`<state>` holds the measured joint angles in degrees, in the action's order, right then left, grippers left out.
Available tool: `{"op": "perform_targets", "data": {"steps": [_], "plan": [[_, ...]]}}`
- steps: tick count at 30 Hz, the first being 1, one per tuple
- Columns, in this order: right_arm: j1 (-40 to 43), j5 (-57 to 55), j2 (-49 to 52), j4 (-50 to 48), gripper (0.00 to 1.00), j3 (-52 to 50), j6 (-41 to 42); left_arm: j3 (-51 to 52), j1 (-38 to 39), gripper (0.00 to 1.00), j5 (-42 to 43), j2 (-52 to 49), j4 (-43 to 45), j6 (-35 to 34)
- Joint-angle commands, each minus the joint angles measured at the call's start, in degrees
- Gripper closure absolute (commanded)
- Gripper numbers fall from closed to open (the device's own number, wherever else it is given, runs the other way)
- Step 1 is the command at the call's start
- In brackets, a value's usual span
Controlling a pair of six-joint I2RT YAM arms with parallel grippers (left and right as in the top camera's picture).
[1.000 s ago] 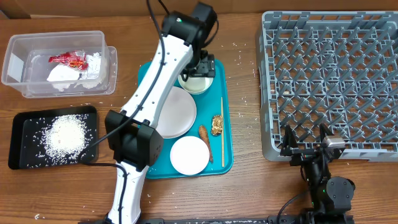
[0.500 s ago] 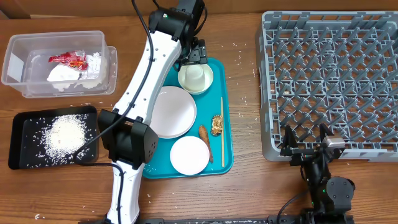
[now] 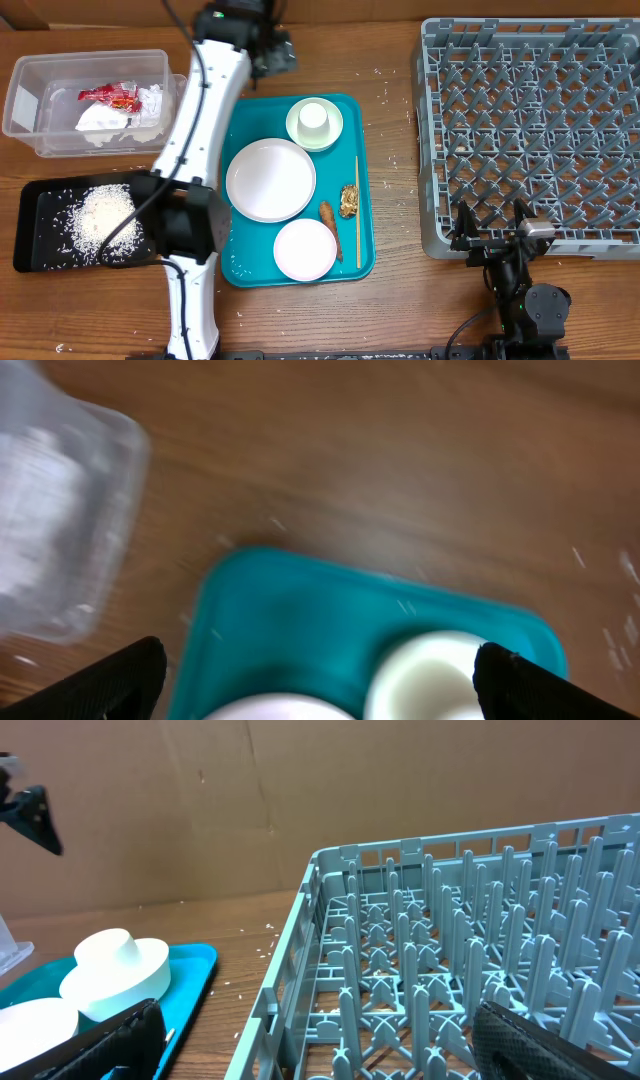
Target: Sort waste into correct bins and load items into the dishwasher
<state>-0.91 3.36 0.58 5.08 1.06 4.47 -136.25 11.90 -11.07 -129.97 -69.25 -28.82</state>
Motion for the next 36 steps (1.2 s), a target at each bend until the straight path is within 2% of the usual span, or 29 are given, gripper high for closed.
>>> {"op": "perform_targets", "data": {"steps": [1, 12, 14, 15, 18, 20, 24, 28, 30, 33, 36], "plan": [[-0.37, -0.74, -0.42, -0.44, 0.00, -0.59, -0.02, -0.76, -6.23, 0.00, -6.32, 0.98, 1.92, -0.57], [-0.37, -0.74, -0.42, -0.44, 0.00, -0.59, -0.02, -0.76, -19.12, 0.00, -5.44, 0.98, 1.95, -0.57], [-0.37, -1.14, -0.42, -3.41, 0.00, -0.59, 0.07, -0.76, -20.46, 0.00, -5.44, 0.98, 1.95, -0.57], [-0.37, 0.26, -0.42, -5.46, 0.00, -0.59, 0.59, -0.76, -20.98, 0.00, -5.44, 0.98, 1.95, -0.57], [-0.42, 13.51, -0.42, -10.38, 0.00, -0.59, 5.81, -0.76, -22.34, 0.00, -5.44, 0.98, 1.95, -0.57], [-0.42, 13.55, -0.42, -12.48, 0.00, -0.59, 6.45, -0.76, -22.38, 0.00, -5.44, 0.98, 1.95, -0.57], [-0.44, 13.73, -0.42, -25.14, 0.00, -0.59, 16.04, -0.76, -22.36, 0.00, -5.42, 0.98, 1.97, -0.57], [-0.42, 12.74, -0.42, -44.33, 0.00, -0.39, 17.07, -0.76, -22.36, 0.00, -5.42, 0.98, 1.95, -0.57], [-0.42, 11.15, -0.26, -50.62, 0.00, 1.97, 17.03, -0.76, -22.36, 0.00, -5.44, 0.98, 1.95, -0.57], [-0.42, 10.64, 1.73, -47.28, 0.00, 9.79, 17.00, -0.76, -22.36, 0.00, -5.44, 0.98, 1.95, -0.57], [-0.42, 10.91, 7.72, -37.33, 0.00, 21.09, 16.35, -0.76, -22.36, 0.00, -5.44, 0.98, 1.95, -0.57]]}}
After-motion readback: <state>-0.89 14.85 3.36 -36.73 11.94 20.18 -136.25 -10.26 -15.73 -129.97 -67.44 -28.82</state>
